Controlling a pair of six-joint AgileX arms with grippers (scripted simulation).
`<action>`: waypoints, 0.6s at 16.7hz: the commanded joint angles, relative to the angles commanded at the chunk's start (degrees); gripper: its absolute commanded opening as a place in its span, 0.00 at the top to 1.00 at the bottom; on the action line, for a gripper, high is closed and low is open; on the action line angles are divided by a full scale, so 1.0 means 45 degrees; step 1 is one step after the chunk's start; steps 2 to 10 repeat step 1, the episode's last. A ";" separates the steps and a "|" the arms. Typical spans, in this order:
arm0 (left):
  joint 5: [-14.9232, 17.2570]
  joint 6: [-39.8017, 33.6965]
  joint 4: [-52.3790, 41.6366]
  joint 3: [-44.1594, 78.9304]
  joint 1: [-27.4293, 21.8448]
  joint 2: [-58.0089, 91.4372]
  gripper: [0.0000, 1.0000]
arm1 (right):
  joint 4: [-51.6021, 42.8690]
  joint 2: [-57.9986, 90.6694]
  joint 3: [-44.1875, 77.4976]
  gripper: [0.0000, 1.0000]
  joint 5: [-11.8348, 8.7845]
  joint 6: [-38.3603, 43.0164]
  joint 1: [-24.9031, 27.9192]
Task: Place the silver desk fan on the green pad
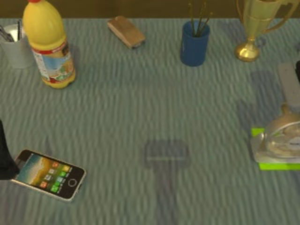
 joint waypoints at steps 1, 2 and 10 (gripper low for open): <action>0.0000 0.0000 0.0000 0.0000 0.0000 0.0000 0.00 | 0.0000 0.0000 0.0000 0.00 0.0000 0.0000 0.0000; 0.0000 0.0000 0.0000 0.0000 0.0000 0.0000 0.00 | 0.0000 0.0000 0.0000 0.00 0.0000 0.0000 0.0000; 0.0000 0.0000 0.0000 0.0000 0.0000 0.0000 0.00 | 0.0000 0.0000 0.0000 0.00 0.0000 0.0000 0.0000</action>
